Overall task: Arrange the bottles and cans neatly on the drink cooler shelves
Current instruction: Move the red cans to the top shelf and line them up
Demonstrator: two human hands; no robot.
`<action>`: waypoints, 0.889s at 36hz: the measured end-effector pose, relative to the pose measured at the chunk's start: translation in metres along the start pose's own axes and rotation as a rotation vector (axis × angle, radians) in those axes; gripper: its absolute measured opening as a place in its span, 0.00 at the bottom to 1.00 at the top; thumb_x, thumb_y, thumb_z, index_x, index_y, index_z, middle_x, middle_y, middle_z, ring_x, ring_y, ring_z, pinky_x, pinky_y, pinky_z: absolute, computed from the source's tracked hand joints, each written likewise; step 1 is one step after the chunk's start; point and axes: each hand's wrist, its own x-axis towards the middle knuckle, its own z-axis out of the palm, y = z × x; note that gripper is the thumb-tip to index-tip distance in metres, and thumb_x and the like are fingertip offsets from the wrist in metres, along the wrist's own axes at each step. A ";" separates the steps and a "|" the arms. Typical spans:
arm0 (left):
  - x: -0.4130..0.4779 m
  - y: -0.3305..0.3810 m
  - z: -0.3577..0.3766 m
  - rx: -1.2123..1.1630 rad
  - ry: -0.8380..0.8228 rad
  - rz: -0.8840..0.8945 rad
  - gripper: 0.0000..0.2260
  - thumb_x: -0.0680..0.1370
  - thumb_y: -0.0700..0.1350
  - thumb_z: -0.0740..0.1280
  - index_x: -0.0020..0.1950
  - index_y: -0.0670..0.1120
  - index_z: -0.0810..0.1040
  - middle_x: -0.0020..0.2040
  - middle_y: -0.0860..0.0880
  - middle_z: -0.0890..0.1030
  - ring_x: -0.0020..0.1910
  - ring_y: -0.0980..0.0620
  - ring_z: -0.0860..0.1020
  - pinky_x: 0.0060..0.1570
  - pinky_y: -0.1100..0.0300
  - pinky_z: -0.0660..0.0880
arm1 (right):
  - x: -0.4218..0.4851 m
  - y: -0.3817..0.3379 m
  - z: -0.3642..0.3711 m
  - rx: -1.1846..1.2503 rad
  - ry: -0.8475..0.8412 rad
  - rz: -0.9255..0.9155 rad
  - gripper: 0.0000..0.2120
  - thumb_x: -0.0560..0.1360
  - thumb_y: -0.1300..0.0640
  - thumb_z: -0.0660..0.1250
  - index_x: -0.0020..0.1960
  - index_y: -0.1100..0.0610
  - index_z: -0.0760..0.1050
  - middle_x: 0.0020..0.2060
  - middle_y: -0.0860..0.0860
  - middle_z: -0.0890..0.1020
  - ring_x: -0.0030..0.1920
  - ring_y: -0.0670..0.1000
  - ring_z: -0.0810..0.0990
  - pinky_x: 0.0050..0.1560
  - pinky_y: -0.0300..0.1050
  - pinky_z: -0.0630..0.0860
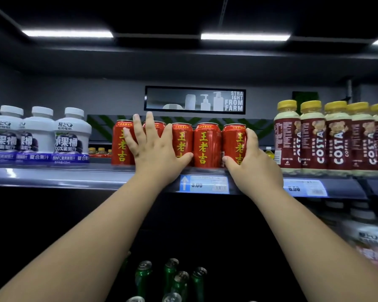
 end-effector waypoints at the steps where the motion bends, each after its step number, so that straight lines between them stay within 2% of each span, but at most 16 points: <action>1: 0.000 0.000 -0.001 -0.009 0.003 0.004 0.40 0.69 0.73 0.64 0.75 0.57 0.60 0.81 0.43 0.43 0.78 0.36 0.35 0.73 0.34 0.35 | 0.000 0.000 0.000 -0.001 0.000 -0.002 0.41 0.78 0.35 0.61 0.79 0.47 0.41 0.63 0.54 0.77 0.56 0.59 0.79 0.53 0.55 0.78; 7: 0.005 -0.001 -0.003 -0.007 -0.010 0.018 0.38 0.69 0.73 0.64 0.72 0.54 0.63 0.81 0.43 0.45 0.78 0.37 0.35 0.72 0.33 0.35 | 0.000 -0.001 0.000 -0.001 0.008 -0.005 0.41 0.78 0.35 0.61 0.79 0.47 0.40 0.64 0.54 0.77 0.58 0.59 0.79 0.55 0.56 0.78; 14: 0.020 -0.001 -0.013 0.160 -0.075 0.038 0.45 0.66 0.80 0.56 0.74 0.53 0.65 0.81 0.41 0.44 0.77 0.36 0.33 0.71 0.31 0.34 | -0.001 0.000 0.000 -0.003 0.006 -0.010 0.41 0.78 0.35 0.61 0.79 0.46 0.41 0.64 0.53 0.77 0.58 0.58 0.79 0.56 0.56 0.78; 20: 0.020 0.003 -0.011 0.121 -0.026 0.057 0.38 0.69 0.76 0.60 0.68 0.50 0.71 0.81 0.44 0.50 0.78 0.38 0.37 0.72 0.33 0.34 | -0.002 0.000 0.000 -0.003 0.019 -0.020 0.40 0.78 0.34 0.60 0.79 0.46 0.41 0.64 0.53 0.77 0.58 0.58 0.79 0.56 0.56 0.78; 25: 0.024 0.003 -0.010 0.052 0.086 0.051 0.26 0.70 0.68 0.62 0.60 0.52 0.73 0.78 0.43 0.59 0.79 0.39 0.44 0.73 0.33 0.38 | -0.002 0.001 0.000 0.003 0.013 -0.025 0.41 0.78 0.34 0.60 0.79 0.47 0.41 0.64 0.52 0.77 0.58 0.57 0.79 0.55 0.56 0.79; 29: 0.033 0.003 -0.018 0.134 0.010 0.043 0.32 0.72 0.72 0.58 0.68 0.55 0.69 0.80 0.42 0.53 0.78 0.36 0.40 0.72 0.32 0.36 | -0.002 0.001 0.001 0.002 0.016 -0.031 0.40 0.78 0.34 0.60 0.80 0.47 0.41 0.63 0.53 0.77 0.57 0.58 0.79 0.55 0.55 0.78; 32: 0.038 0.004 -0.018 0.176 -0.047 0.097 0.31 0.72 0.75 0.55 0.67 0.59 0.72 0.80 0.43 0.54 0.78 0.36 0.40 0.70 0.30 0.34 | -0.002 0.001 0.001 0.001 0.016 -0.027 0.41 0.78 0.34 0.60 0.80 0.47 0.41 0.63 0.53 0.77 0.57 0.58 0.79 0.55 0.56 0.78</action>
